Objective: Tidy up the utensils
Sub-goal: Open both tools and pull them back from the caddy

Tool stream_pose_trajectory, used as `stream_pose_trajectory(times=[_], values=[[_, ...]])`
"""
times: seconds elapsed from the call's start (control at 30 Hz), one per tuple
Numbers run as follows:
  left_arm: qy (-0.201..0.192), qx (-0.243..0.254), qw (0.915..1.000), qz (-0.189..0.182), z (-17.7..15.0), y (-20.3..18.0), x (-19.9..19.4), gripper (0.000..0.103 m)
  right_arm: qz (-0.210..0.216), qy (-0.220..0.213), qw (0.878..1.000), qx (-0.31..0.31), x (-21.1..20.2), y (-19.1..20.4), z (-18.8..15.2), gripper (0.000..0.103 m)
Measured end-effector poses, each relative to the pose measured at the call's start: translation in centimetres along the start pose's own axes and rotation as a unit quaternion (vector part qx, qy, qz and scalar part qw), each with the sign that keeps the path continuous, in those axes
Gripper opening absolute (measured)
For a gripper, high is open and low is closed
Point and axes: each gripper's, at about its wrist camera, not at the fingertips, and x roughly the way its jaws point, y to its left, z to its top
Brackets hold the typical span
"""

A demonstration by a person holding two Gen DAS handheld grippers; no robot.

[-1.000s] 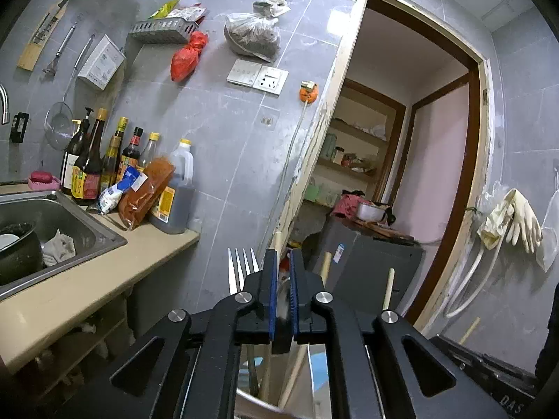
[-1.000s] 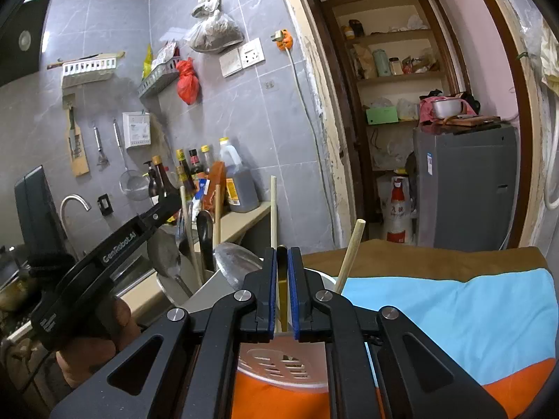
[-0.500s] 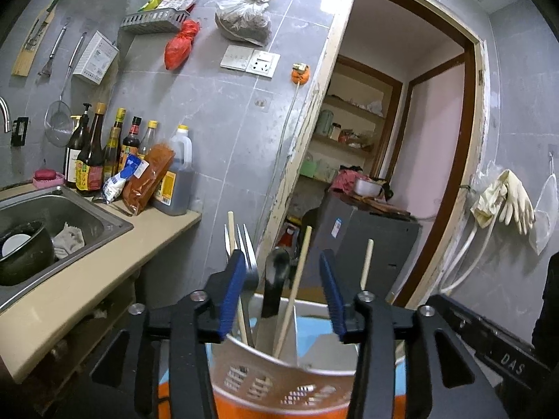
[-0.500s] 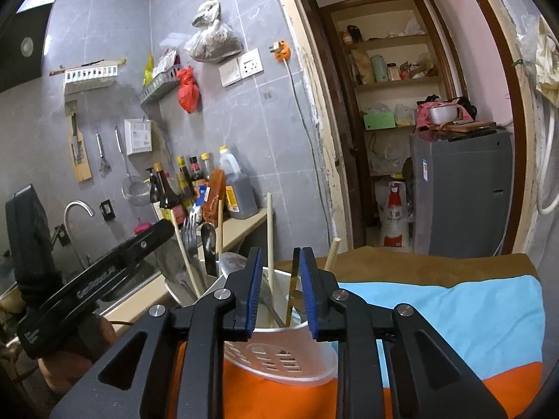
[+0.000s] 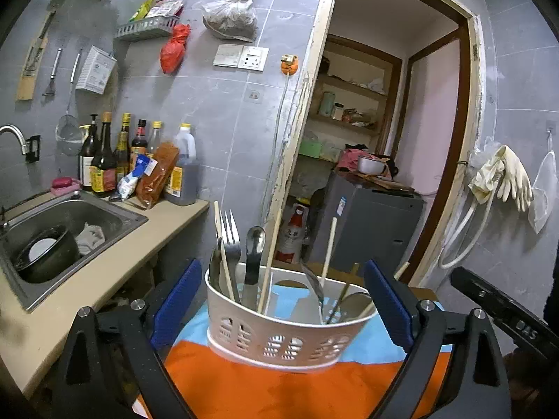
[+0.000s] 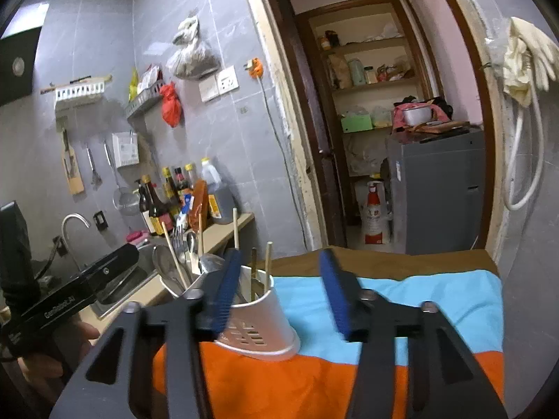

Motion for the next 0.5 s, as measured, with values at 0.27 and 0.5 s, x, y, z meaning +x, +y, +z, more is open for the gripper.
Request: stream_pose_trajectory(times=[0.27, 0.5], values=[[0.006, -0.004, 0.9997, 0.024, 0.1, -2.3, -3.8, 0.097, -0.032, -0.007, 0.999, 0.006, -5.2, -1.0, 0.1, 0.069], [0.020, -0.001, 0.9992, 0.034, -1.2, -3.3, -7.8, 0.099, -0.072, -0.003, 0.997, 0.011, -10.0, -0.8, -0.8, 0.103]])
